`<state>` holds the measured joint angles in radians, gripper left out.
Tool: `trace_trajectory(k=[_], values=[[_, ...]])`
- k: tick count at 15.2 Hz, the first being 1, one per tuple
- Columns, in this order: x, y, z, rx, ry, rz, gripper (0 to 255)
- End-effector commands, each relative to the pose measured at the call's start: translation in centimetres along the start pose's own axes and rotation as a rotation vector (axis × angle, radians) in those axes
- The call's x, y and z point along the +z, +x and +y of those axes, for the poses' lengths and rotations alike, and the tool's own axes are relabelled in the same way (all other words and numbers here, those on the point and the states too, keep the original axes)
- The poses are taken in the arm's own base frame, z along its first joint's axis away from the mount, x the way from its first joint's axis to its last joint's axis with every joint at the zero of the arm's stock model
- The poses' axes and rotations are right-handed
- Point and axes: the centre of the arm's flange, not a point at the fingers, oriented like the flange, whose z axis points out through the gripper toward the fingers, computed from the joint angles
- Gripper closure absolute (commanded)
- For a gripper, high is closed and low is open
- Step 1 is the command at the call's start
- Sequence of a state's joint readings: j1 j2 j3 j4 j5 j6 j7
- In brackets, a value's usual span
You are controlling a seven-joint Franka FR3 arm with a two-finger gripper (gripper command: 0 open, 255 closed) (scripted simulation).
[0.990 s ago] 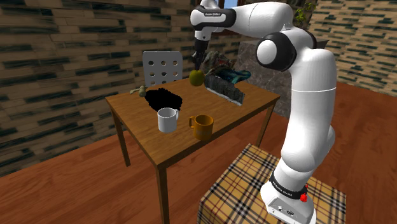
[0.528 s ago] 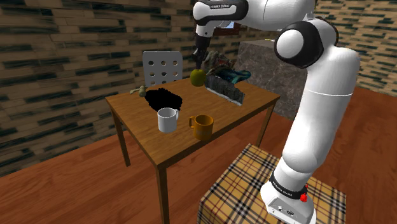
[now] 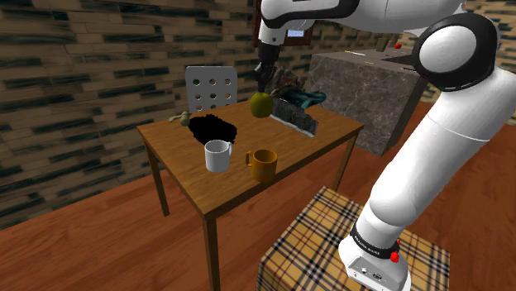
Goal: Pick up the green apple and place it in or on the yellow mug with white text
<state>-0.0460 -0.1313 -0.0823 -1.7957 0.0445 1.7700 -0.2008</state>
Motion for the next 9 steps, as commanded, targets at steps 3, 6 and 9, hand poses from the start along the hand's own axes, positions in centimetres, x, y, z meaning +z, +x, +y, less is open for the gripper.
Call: trace_trajectory(k=[3,6,9], values=[[-1.6,-3.3,-3.7,0.001,0.000,0.000,255],[-2.8,-5.8,-6.6,0.001,0.000,0.000,255],[-3.1,-7.8,-8.7,0.001,0.000,0.000,255]])
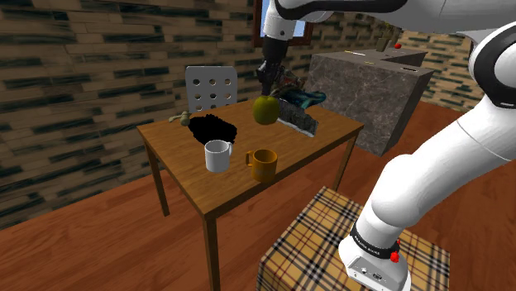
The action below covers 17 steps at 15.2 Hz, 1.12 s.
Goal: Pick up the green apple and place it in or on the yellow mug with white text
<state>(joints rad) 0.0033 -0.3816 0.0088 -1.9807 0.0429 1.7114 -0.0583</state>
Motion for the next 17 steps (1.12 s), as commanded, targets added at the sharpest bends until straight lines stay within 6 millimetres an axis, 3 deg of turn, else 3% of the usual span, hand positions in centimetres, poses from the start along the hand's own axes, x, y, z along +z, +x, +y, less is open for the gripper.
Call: trace_trajectory(k=[1,17], values=[[0.6,-0.7,-0.4,0.001,0.000,-0.001,255],[9.0,-1.6,-0.1,0.001,0.000,-0.001,255]])
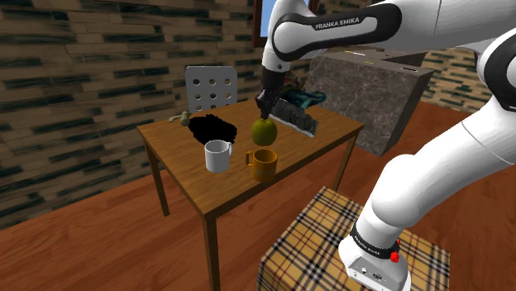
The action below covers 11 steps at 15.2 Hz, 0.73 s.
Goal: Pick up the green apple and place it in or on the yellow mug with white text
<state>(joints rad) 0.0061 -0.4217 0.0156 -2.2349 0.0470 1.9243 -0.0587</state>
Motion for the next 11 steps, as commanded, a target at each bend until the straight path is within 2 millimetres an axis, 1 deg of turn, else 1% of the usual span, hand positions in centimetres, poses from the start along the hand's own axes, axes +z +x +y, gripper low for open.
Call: trace_trajectory(k=[1,8,9,11], values=[[1.1,0.0,0.0,0.000,0.000,0.001,255],[4.7,-0.5,0.1,0.000,0.000,0.001,255],[5.0,-0.5,0.1,0.000,0.000,0.001,255],[5.0,-0.5,0.1,0.000,0.000,0.001,255]])
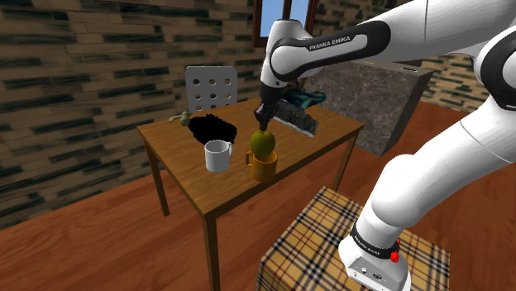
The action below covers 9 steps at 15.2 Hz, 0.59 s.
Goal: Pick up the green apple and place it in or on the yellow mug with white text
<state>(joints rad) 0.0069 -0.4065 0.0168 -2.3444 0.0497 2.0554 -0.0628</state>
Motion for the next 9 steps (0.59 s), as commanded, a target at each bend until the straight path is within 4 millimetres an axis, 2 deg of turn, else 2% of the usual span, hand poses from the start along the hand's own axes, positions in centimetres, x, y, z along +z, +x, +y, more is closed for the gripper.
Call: trace_trajectory(k=[1,5,6,9], values=[[0.32,-0.06,-0.03,0.000,0.000,-0.006,255],[0.32,-0.06,-0.03,0.000,0.000,-0.006,255],[0.33,-0.03,0.00,0.000,0.000,-0.006,0],[0.35,-0.07,0.07,0.000,0.000,-0.006,0]])
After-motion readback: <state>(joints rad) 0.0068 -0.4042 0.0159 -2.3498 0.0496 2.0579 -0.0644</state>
